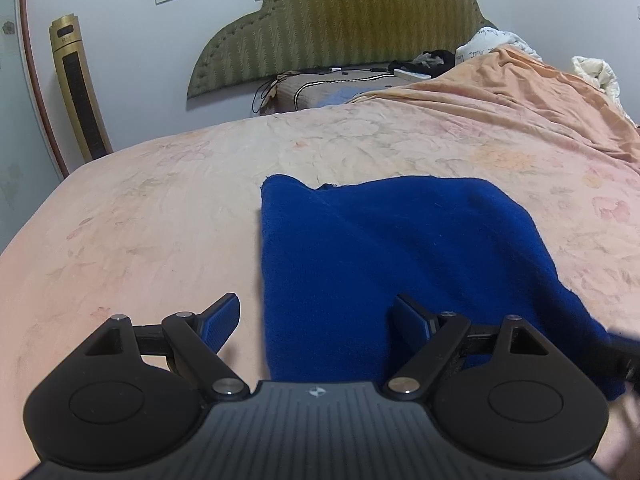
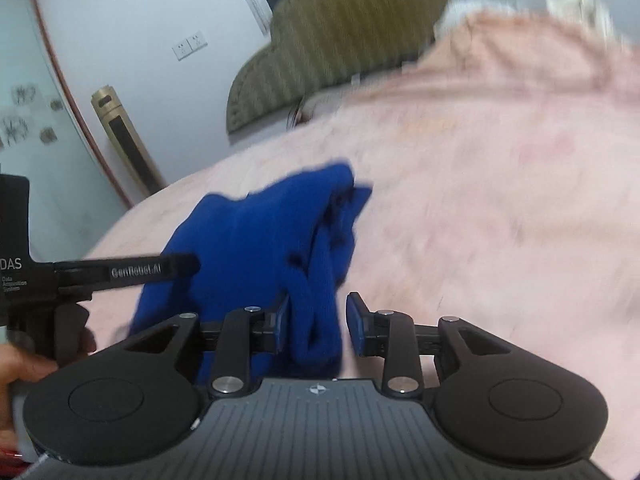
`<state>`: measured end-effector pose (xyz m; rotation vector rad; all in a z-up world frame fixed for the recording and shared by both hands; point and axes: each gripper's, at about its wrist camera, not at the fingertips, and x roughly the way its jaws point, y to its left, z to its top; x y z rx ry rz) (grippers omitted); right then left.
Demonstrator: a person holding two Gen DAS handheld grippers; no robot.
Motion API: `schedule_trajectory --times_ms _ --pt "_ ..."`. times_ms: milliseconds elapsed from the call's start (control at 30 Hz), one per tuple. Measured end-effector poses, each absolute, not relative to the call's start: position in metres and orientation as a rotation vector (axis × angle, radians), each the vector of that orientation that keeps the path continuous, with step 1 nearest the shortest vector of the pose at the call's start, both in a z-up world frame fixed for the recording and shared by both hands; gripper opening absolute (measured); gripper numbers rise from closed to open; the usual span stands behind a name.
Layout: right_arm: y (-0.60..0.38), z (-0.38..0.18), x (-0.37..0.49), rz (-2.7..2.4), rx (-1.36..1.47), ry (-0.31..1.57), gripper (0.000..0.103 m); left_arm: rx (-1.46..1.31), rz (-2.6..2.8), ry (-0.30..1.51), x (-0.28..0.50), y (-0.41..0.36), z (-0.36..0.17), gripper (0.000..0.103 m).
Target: Fold small clothes
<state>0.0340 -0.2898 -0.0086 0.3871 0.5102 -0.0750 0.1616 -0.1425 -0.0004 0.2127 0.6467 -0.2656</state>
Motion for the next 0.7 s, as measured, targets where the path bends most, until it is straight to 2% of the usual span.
schedule_trajectory --times_ms 133,233,333,367,500,700 --pt "-0.280 -0.007 0.041 -0.056 0.331 0.514 0.034 0.204 -0.259 0.663 0.160 -0.143 -0.007 0.084" --pt "-0.280 -0.019 0.050 -0.105 0.311 0.589 0.034 0.201 -0.259 0.665 0.158 -0.142 -0.009 0.084" --pt "-0.292 -0.026 0.051 -0.111 0.385 0.614 0.036 0.206 -0.265 0.659 0.156 -0.140 -0.009 0.084" --pt "-0.294 -0.026 0.051 -0.107 0.405 0.610 0.038 0.206 -0.267 0.657 0.156 -0.138 -0.009 0.084" --pt "-0.301 -0.023 0.055 -0.083 0.425 0.589 0.061 0.177 -0.284 0.657 0.157 -0.130 -0.006 0.084" --pt "-0.315 -0.023 0.076 0.001 0.466 0.614 0.072 0.077 -0.314 0.674 0.169 -0.104 -0.002 0.085"
